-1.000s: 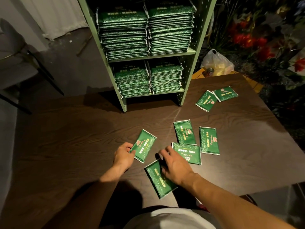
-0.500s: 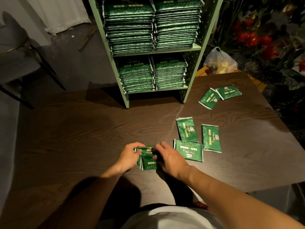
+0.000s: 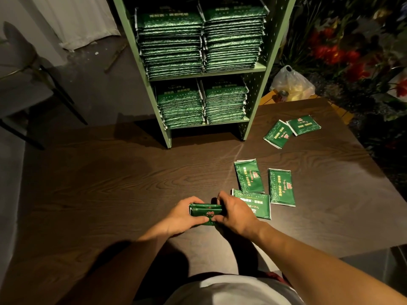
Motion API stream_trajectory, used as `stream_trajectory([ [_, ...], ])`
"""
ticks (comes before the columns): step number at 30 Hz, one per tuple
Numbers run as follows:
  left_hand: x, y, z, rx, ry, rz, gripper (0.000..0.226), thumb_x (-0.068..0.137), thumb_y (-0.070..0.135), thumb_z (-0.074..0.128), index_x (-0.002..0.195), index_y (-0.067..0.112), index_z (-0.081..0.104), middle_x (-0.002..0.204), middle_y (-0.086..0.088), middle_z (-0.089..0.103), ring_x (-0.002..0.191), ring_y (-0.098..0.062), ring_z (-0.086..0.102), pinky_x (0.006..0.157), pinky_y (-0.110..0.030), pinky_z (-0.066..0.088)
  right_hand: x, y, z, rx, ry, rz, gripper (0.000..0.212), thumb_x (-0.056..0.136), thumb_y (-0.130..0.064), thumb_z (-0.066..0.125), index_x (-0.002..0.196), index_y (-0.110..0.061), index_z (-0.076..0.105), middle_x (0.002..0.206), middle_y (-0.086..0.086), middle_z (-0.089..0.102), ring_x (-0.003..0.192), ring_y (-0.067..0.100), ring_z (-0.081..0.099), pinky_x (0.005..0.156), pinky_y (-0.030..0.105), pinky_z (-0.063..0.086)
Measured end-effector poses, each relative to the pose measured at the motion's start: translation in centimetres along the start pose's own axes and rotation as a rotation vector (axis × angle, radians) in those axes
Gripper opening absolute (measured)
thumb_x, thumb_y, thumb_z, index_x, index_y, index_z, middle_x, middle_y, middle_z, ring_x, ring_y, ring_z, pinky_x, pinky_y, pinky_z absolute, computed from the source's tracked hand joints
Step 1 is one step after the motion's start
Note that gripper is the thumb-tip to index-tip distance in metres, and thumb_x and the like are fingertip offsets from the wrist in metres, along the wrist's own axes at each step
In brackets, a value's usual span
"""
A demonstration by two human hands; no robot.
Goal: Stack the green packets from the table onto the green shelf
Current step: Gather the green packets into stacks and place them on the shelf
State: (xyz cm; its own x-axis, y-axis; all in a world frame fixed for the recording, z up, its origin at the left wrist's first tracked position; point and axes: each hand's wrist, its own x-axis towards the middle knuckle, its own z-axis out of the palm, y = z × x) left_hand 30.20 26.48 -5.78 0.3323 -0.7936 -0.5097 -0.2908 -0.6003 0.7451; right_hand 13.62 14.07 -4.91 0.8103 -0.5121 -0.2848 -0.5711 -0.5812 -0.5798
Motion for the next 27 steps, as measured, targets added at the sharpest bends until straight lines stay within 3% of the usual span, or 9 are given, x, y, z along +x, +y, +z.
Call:
stream_trajectory([
  [2,0.5,1.0,0.2,0.048,-0.014,0.034,0.018,0.083,0.017,0.082,0.088,0.028,0.069,0.083,0.008,0.073,0.076,-0.005,0.067,0.080,-0.032,0.054,-0.4,0.6,-0.5,0.073,0.024,0.017,0.047,0.078,-0.040,0.083,0.096,-0.025,0.042,0.095,-0.005,0.063,0.081,0.015,0.057,0.069,0.028,0.042],
  [5,1.3,2.0,0.3,0.034,-0.015,0.034,0.018,0.086,0.014,0.078,0.081,0.028,0.069,0.077,0.009,0.071,0.071,-0.006,0.064,0.076,-0.030,0.052,-1.1,1.9,-1.4,0.184,0.153,0.050,0.046,0.078,-0.060,0.074,0.096,-0.028,0.046,0.096,-0.009,0.056,0.085,0.008,0.056,0.072,0.025,0.047],
  [7,1.8,2.2,0.2,0.002,-0.017,-0.008,0.012,0.087,0.013,0.077,0.089,0.023,0.072,0.084,0.004,0.075,0.077,-0.009,0.066,0.077,-0.028,0.053,-1.5,3.2,-2.4,0.144,0.261,0.113,0.035,0.089,-0.057,0.063,0.098,-0.025,0.049,0.097,-0.008,0.052,0.088,0.010,0.052,0.076,0.024,0.045],
  [9,2.0,2.7,-0.2,-0.047,0.016,-0.046,0.012,0.088,0.011,0.076,0.095,0.019,0.072,0.091,-0.001,0.076,0.082,-0.013,0.068,0.074,-0.022,0.051,-1.7,5.2,-3.3,-0.052,0.296,0.159,0.032,0.091,-0.047,0.063,0.105,-0.019,0.055,0.102,-0.003,0.050,0.095,0.016,0.049,0.086,0.030,0.046],
  [11,2.3,3.0,-0.4,-0.126,0.064,-0.094,0.019,0.088,0.010,0.076,0.098,0.023,0.068,0.094,0.000,0.075,0.087,-0.015,0.068,0.072,-0.017,0.049,-1.9,6.9,-4.0,-0.213,0.216,0.199,0.040,0.086,-0.044,0.066,0.114,-0.018,0.057,0.110,0.001,0.052,0.103,0.019,0.047,0.095,0.034,0.045],
  [16,3.2,3.5,-0.2,-0.169,0.155,-0.161,0.029,0.087,0.014,0.077,0.113,0.017,0.066,0.093,-0.001,0.075,0.086,-0.022,0.072,0.080,-0.033,0.057,-2.2,8.1,-4.4,-0.234,0.162,0.262,0.051,0.083,-0.046,0.072,0.122,-0.020,0.054,0.118,0.001,0.051,0.110,0.020,0.047,0.099,0.032,0.044],
  [19,3.2,4.1,-0.2,-0.191,0.192,-0.142,0.013,0.089,0.012,0.074,0.096,0.021,0.071,0.093,-0.005,0.077,0.088,-0.026,0.074,0.087,-0.043,0.059,-1.9,7.9,-5.0,-0.216,0.097,0.245,0.064,0.077,-0.054,0.076,0.128,-0.023,0.052,0.119,0.000,0.052,0.110,0.020,0.048,0.101,0.033,0.045],
  [22,3.4,4.6,-0.3,-0.187,0.226,-0.139,0.028,0.092,0.011,0.072,0.081,0.032,0.058,0.083,0.003,0.072,0.080,-0.021,0.070,0.077,-0.030,0.054,-1.8,7.7,-5.5,-0.286,0.048,0.225,0.070,0.076,-0.061,0.074,0.130,-0.024,0.049,0.120,0.000,0.053,0.108,0.019,0.048,0.099,0.031,0.044],
  [27,3.4,4.8,-0.6,-0.190,0.234,-0.143,0.024,0.092,0.012,0.072,0.083,0.031,0.059,0.085,0.004,0.072,0.083,-0.020,0.071,0.078,-0.032,0.055,-2.2,6.9,-6.1,-0.426,-0.061,0.233,0.079,0.075,-0.072,0.068,0.131,-0.023,0.044,0.123,0.000,0.050,0.113,0.019,0.046,0.103,0.034,0.039],
])
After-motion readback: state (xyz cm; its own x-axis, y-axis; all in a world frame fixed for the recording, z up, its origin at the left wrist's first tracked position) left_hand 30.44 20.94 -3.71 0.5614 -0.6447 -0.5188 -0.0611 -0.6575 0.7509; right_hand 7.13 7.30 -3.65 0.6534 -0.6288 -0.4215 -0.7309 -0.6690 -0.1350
